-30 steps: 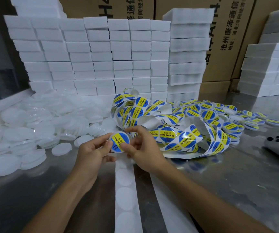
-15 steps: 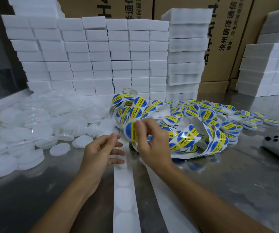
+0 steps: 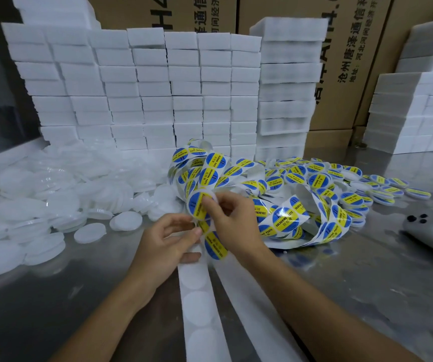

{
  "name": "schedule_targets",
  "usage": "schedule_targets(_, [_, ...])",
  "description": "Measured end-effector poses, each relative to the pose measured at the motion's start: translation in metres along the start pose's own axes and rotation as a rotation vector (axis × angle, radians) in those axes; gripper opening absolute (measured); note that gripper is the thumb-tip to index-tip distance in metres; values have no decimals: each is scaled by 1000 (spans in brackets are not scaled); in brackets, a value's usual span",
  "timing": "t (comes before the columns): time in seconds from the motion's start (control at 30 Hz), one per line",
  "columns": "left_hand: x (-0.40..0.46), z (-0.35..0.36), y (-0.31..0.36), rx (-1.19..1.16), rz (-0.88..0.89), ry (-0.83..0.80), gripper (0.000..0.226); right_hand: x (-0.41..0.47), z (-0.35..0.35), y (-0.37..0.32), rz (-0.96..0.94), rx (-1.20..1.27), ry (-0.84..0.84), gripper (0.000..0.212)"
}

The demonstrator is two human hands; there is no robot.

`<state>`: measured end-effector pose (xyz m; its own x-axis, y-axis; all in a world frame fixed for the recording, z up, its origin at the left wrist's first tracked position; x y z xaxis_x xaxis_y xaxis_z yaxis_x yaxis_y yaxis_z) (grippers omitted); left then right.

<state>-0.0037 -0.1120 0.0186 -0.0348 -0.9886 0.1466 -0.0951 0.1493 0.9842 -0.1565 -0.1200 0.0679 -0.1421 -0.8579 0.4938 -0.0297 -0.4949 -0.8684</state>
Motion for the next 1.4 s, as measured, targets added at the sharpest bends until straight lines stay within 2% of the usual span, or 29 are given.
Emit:
schedule_targets(0.07, [0,-1,-1,-51,-27,7,53,0,1,4,117,253,33,20])
schedule_targets(0.1, [0,-1,-2,-70,-49,1,58,-1,2,7,175,355,46,21])
schedule_targets(0.2, [-2,8,-4,-93,-93,-105,47,-4,6,18,315,530,74,24])
schedule_targets(0.27, [-1,8,-6,-109,-104,-97,28,-1,-2,14,257,438,86,20])
schedule_targets(0.33, [2,-4,-8,-130,-112,5,10,9,-25,-2,99,281,154,11])
schedule_targets(0.43, [4,-21,-8,-116,-108,155,3,29,-72,-12,-10,152,338,14])
schedule_targets(0.53, [3,-29,-9,-84,-96,237,5,59,-111,-9,27,48,436,12])
schedule_targets(0.63, [4,-33,-10,-64,-90,285,8,93,-146,6,152,69,486,23])
schedule_targets(0.7, [4,-33,-9,-62,-81,290,8,110,-165,21,257,113,503,24])
schedule_targets(0.8, [4,-33,-6,-82,-73,273,14,127,-185,48,353,42,478,17])
schedule_targets(0.97, [3,-35,-4,-126,-84,273,29,127,-200,65,389,-232,413,15])
schedule_targets(1.07, [2,-40,0,-44,-49,330,24,124,-200,50,328,-379,435,13])
schedule_targets(1.2, [2,-39,6,-12,18,313,18,116,-171,27,180,-500,349,35])
schedule_targets(1.27, [1,-35,8,-11,27,289,23,107,-145,14,89,-489,291,31])
schedule_targets(1.4, [0,-25,12,-24,47,203,49,77,-83,-7,-77,-377,171,16])
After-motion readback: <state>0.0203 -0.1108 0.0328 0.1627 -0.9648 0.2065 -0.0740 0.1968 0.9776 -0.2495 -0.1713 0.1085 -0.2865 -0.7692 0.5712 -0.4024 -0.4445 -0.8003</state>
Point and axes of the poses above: each hand's wrist, its own x-axis towards the middle knuckle, its own z-axis out of the palm, y = z × x, the point moved 9 cm from there along x, towards the middle knuckle, and after that the axes turned 12 degrees about x, right-handed, at the moved point
